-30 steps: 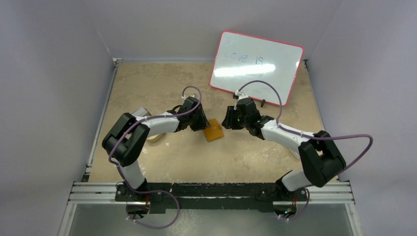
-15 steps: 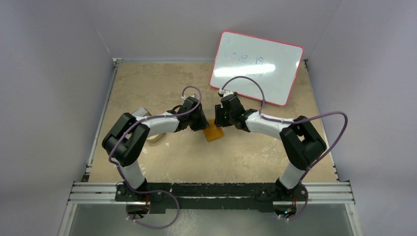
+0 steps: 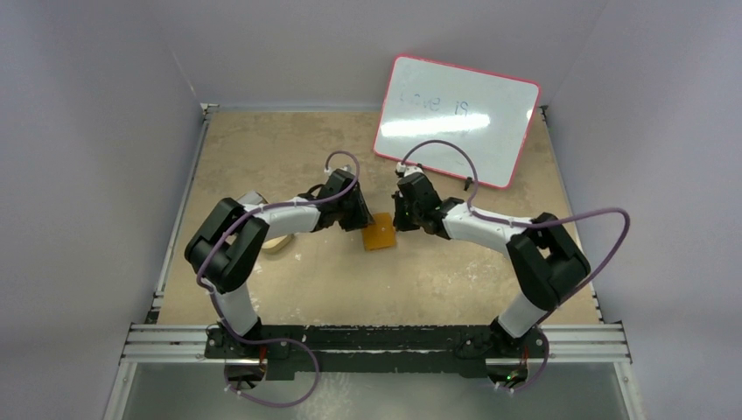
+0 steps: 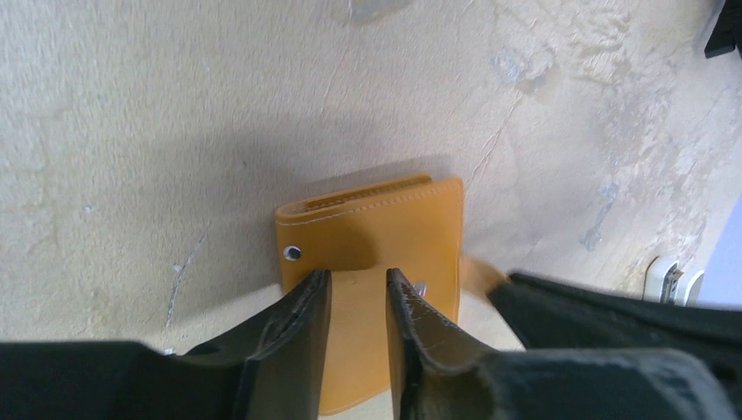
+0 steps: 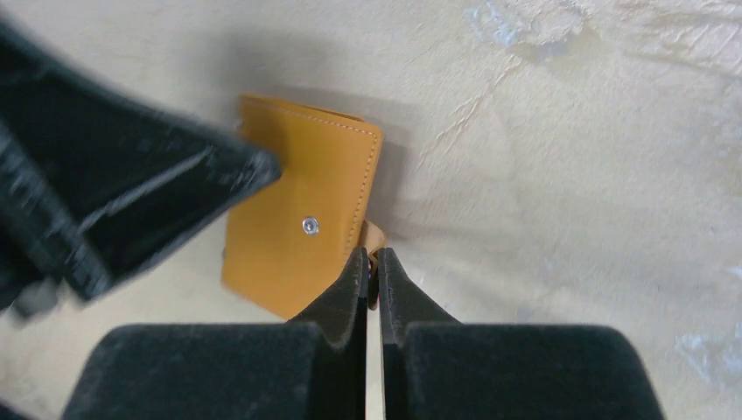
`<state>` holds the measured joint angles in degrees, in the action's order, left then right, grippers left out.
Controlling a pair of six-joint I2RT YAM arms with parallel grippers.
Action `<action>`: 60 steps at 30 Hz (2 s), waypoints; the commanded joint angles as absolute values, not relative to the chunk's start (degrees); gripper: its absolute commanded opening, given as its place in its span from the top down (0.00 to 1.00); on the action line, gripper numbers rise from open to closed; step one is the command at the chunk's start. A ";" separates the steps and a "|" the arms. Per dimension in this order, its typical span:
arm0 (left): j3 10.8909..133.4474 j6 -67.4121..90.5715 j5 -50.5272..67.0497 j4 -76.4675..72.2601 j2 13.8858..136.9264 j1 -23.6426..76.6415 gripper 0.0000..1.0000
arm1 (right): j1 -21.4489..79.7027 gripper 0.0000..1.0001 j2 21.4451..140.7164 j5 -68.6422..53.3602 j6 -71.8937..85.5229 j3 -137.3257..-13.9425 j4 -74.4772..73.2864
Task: Put the credit cards into the card holder
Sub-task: Open the card holder at the center of the board.
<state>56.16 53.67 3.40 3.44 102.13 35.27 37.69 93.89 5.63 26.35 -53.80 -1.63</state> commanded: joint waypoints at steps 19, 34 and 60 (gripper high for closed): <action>51.58 48.73 8.04 8.25 87.94 30.84 0.57 | 31.16 1.00 80.85 -8.57 38.39 -42.98 9.15; 49.43 56.58 13.46 -7.19 95.22 34.02 0.58 | 23.70 1.00 74.40 -16.46 34.74 -38.40 9.49; 48.01 50.61 13.49 5.68 86.80 31.52 0.56 | 21.89 1.00 77.09 -22.04 44.07 -31.64 16.06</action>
<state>49.30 50.33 9.91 10.28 87.20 30.68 22.57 78.56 -24.38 46.39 -33.61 16.40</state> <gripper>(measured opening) 0.434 0.016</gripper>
